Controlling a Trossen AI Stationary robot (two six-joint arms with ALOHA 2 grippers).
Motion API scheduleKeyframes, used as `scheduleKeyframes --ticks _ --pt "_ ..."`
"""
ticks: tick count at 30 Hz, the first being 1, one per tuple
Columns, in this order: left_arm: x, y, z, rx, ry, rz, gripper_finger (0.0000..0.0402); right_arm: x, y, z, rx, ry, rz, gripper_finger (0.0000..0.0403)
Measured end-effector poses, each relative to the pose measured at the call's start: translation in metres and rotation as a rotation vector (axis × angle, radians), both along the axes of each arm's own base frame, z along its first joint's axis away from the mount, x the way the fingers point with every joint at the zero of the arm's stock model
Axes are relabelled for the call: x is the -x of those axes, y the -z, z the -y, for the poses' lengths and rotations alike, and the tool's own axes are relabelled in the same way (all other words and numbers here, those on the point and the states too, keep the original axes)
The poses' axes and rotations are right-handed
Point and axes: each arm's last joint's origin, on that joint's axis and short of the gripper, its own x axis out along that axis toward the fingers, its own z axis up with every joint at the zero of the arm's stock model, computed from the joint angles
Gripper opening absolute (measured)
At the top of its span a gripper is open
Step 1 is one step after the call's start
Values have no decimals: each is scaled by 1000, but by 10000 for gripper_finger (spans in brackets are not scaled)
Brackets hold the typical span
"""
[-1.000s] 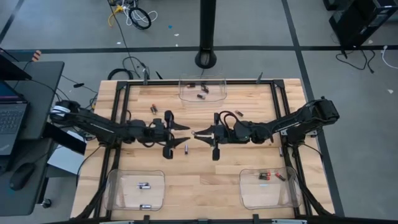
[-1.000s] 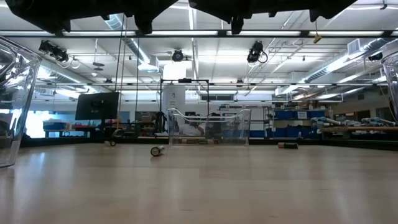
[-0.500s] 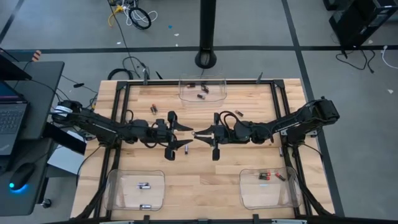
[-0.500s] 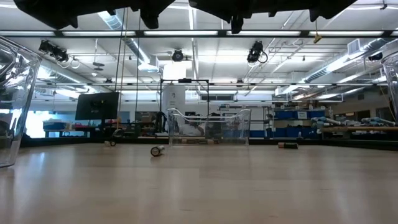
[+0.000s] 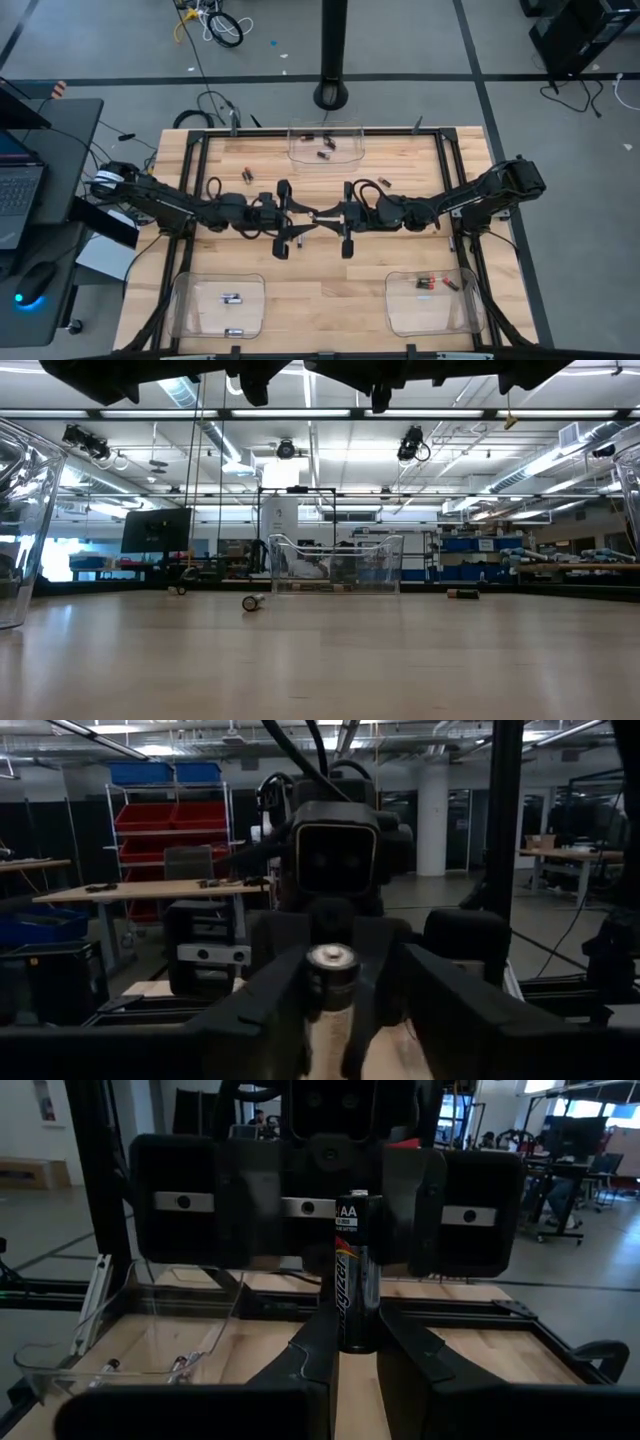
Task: Sort batteries
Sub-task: Put the silver battery into the bottom left transparent bin
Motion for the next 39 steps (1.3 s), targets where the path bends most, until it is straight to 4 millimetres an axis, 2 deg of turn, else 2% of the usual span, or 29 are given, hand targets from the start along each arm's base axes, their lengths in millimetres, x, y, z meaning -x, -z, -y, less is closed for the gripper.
scheduleKeyframes --ticks 7,25,33,39 --pt "-1 0 -7 -9 -13 1 56 0 0 0 -3 0 1 56" --pt "-2 1 -8 -46 -16 -14 58 0 0 0 2 0 -7 63" --pt "0 0 -8 -78 -16 -32 58 0 0 0 -9 -4 -7 115" --pt "14 -14 -10 -137 -28 -40 58 0 1 1 -7 25 -11 156"
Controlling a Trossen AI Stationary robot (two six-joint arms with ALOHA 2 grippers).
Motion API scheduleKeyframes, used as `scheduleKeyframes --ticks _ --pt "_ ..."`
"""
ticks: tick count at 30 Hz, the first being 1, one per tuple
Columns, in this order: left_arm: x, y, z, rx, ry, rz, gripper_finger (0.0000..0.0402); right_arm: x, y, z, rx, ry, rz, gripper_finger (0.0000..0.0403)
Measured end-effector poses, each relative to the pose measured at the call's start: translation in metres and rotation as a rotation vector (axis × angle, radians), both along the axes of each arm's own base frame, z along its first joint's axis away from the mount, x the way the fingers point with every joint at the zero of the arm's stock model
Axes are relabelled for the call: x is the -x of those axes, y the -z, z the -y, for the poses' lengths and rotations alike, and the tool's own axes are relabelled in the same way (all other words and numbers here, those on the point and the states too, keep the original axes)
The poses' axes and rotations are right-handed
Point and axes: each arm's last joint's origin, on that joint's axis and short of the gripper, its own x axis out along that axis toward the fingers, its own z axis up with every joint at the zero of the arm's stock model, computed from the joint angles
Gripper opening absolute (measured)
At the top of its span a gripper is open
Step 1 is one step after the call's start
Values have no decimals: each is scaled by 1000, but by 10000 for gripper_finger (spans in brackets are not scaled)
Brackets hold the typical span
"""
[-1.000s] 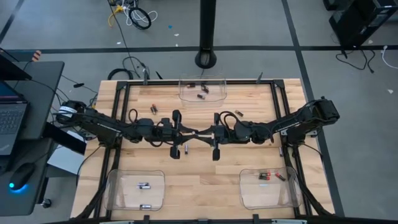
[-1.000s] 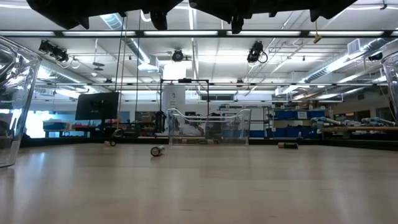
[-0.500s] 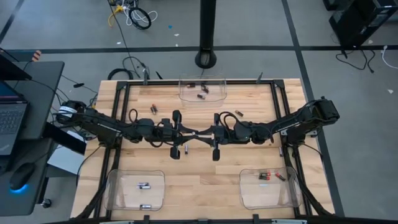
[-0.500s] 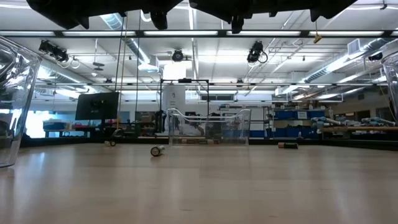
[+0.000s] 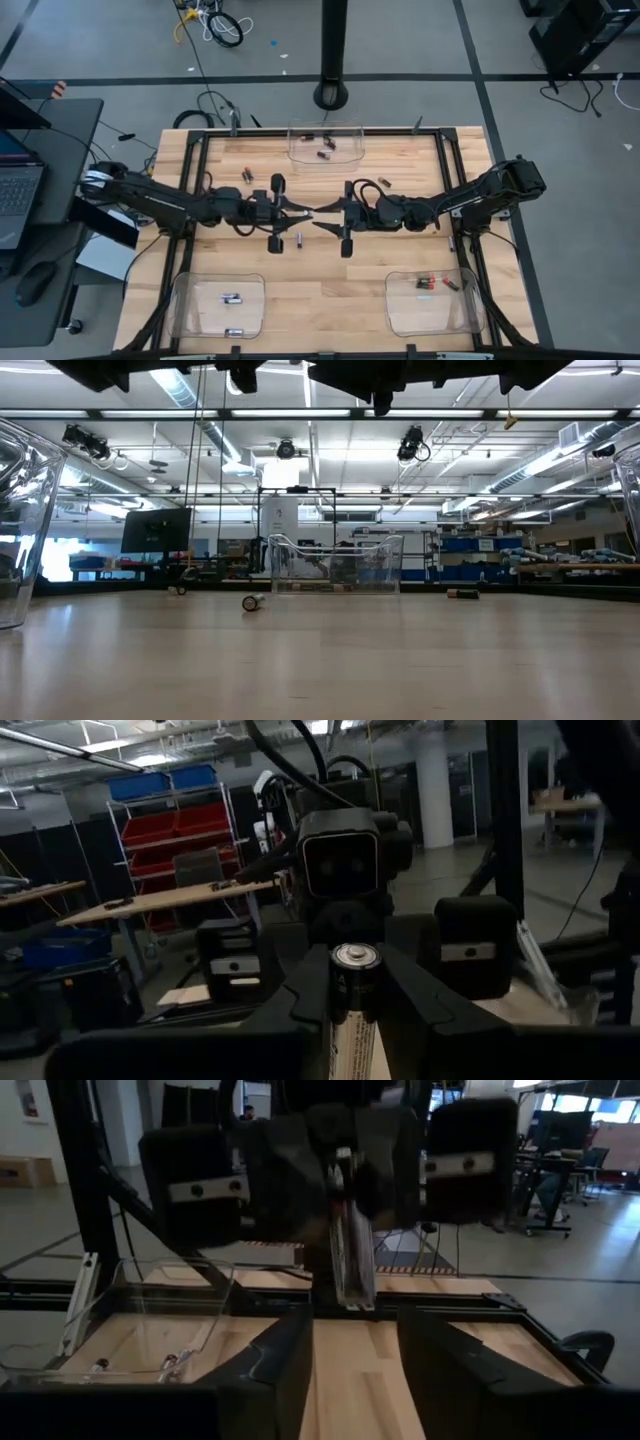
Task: Sort batteries
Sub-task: Put the silver battery into the bottom left transparent bin
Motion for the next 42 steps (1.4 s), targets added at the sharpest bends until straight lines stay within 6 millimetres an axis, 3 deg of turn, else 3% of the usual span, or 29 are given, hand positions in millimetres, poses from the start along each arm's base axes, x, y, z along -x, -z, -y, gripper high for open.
scheduleKeyframes --ticks 6,15,20,28,36,42 --pt "16 -29 0 -87 -26 -203 58 0 2 1 5 7 -20 173" --pt "40 -61 26 -125 2 -753 58 0 11 5 -6 22 -108 160" --pt "63 -50 43 -75 46 -1030 58 0 14 8 1 33 -141 159" --pt "86 -32 97 151 82 -1204 58 -1 18 22 5 52 -183 155" --pt "98 12 161 237 15 -1430 58 -1 20 41 -3 65 -209 154" --pt "100 44 193 226 -11 -1523 58 -1 21 52 -10 77 -219 150"
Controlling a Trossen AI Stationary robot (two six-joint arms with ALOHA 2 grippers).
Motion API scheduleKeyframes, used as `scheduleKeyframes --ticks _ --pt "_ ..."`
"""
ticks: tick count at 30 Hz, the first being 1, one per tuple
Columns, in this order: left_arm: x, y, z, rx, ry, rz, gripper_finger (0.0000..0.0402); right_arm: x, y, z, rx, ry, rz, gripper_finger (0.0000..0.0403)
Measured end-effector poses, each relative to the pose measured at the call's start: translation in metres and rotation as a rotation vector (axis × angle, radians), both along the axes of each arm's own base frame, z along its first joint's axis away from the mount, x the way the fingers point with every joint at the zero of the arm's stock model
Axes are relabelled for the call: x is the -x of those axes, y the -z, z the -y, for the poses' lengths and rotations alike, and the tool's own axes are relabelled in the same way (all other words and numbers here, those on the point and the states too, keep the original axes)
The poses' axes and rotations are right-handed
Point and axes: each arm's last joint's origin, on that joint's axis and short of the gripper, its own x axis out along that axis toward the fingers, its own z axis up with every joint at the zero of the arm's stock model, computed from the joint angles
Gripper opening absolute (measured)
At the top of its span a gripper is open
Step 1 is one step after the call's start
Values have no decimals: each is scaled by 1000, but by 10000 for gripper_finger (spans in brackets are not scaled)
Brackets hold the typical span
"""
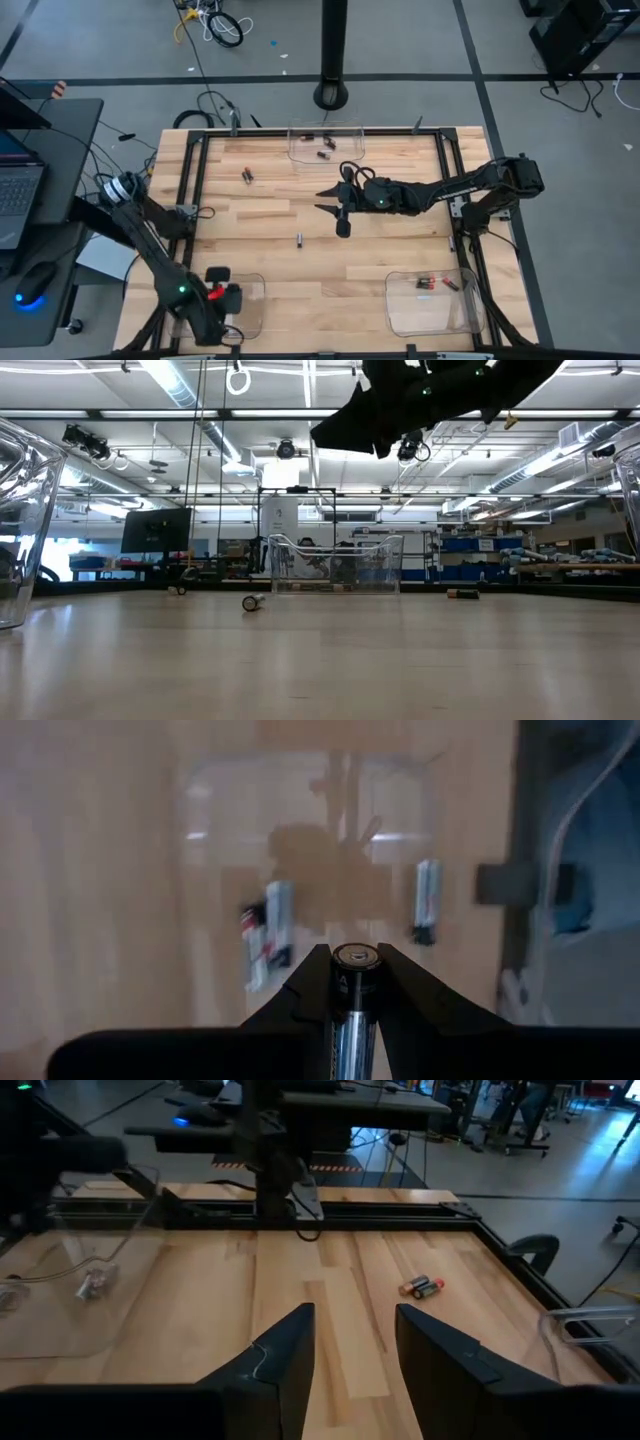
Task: Sort batteries
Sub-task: Put the silver battery into the bottom left transparent bin, then put the brown battery into the top middle transparent bin
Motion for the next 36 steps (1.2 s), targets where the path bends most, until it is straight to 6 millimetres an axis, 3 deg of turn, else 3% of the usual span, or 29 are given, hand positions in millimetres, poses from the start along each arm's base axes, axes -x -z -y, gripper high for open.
scheduleKeyframes --ticks 4,18,28,36 --pt "-4 12 7 62 -16 46 58 0 0 5 -1 12 0 149" --pt "8 62 -9 62 -32 -17 58 1 2 9 -9 0 -23 142" --pt "8 69 -16 51 0 -42 59 1 3 9 -33 7 -31 137" --pt "5 61 -13 60 0 -68 166 1 5 9 -36 8 -44 135"
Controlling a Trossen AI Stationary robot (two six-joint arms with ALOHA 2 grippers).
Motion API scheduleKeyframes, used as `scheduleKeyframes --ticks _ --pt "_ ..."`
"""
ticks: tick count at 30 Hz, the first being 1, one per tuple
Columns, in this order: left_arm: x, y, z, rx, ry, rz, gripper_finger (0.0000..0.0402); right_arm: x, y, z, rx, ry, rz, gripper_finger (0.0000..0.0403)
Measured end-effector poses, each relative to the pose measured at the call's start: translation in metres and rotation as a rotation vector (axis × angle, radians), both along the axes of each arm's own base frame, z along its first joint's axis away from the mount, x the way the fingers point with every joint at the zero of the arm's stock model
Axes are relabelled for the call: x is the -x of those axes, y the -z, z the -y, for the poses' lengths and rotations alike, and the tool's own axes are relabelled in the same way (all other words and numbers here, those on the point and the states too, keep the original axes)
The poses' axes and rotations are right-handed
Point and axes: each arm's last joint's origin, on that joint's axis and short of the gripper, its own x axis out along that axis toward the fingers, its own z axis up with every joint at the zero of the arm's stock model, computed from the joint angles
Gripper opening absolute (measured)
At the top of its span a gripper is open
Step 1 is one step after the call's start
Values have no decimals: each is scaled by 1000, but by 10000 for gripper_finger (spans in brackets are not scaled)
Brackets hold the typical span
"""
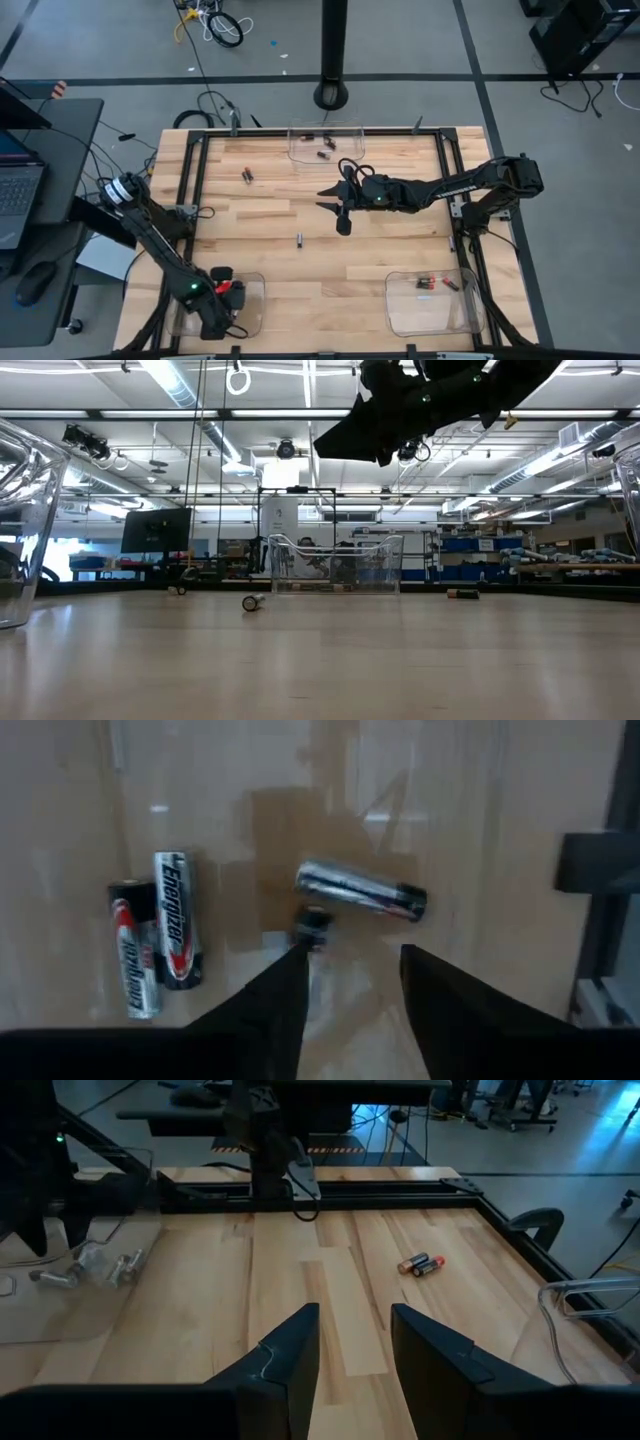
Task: Sort batteries
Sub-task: Put the brown battery into the top middle transparent bin
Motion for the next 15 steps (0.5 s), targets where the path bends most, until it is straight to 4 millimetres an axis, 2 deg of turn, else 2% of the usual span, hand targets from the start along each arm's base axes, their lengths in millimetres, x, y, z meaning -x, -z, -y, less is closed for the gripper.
scheduleKeyframes --ticks 3,8,12,15 --pt "-2 -6 2 0 0 2 182 0 0 0 0 0 0 136" --pt "-6 -19 7 8 -5 25 180 0 0 0 1 0 0 135" --pt "-9 -33 9 -20 -15 59 159 0 0 0 13 -3 -4 135" --pt "-8 -42 3 -63 -34 127 125 0 0 0 21 -6 -7 136"
